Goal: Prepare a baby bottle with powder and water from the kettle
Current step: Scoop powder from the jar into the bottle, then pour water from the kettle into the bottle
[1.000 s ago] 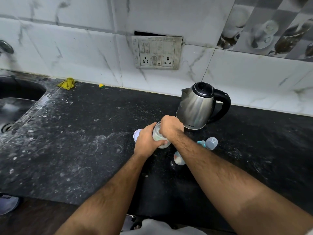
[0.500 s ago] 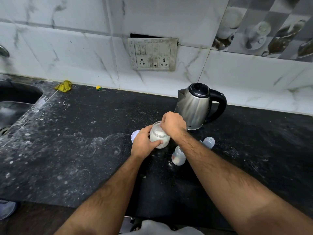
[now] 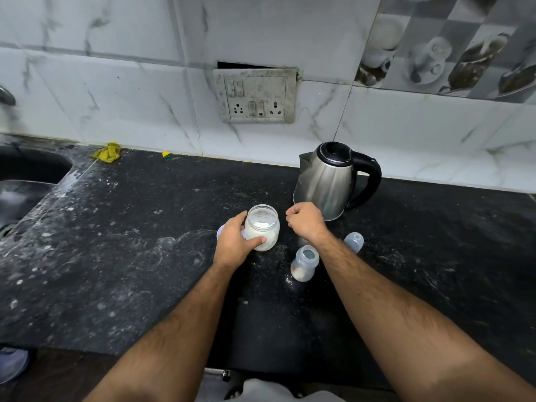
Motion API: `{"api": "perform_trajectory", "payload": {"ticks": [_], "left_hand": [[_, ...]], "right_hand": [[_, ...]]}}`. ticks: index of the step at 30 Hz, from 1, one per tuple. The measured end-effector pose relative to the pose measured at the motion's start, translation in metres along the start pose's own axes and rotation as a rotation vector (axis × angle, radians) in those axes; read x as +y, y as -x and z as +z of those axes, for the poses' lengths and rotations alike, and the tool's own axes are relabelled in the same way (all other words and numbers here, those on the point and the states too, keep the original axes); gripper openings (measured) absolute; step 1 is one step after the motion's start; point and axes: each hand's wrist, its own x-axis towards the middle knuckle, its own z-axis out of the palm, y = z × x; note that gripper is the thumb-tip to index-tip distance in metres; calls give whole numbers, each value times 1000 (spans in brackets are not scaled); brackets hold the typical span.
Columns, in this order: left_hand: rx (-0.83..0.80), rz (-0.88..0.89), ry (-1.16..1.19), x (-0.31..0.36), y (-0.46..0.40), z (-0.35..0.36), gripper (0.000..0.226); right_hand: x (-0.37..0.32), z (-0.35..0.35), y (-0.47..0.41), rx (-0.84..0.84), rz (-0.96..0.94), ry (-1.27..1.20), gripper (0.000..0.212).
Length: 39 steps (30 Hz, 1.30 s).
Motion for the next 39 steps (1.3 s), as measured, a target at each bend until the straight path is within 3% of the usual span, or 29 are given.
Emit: {"api": "perform_trajectory", "payload": {"ticks": [3,7,10,12,15,17,20,25,32,34,39], "left_hand": [[113,-55,-21,-3,12,4,76],[256,14,-7,-3,43,15,28],[170,65,67,-1,64,32,21],[61,60,108,2,73,46,36],[-111,29,74,6,78,65,76],[-163,-1,63,10,77,77,98],[-185,-63,76,17,71,89,113],[-183,-108,89,22,66,102,103],[-141,-109,106,27,65,109,59],[-131,-121,103,27,65,110,56],[-106,-146,123,33,63,111,52]], "right_hand": [[7,-8,-1,69,-42,-37,16],[20,-31,-2,171,-56,-225,19],[30,-51,-1,249,-45,-343,23],[37,-65,1,314,-35,-396,24],[50,-85,4,428,-24,-437,23],[59,-96,2,508,-7,-413,22],[70,-110,-8,590,37,-346,28],[81,-126,-36,478,83,-257,61],[91,-143,-80,247,55,-288,94],[92,-145,-91,223,36,-298,91],[100,-145,-110,229,14,-351,45]]}}
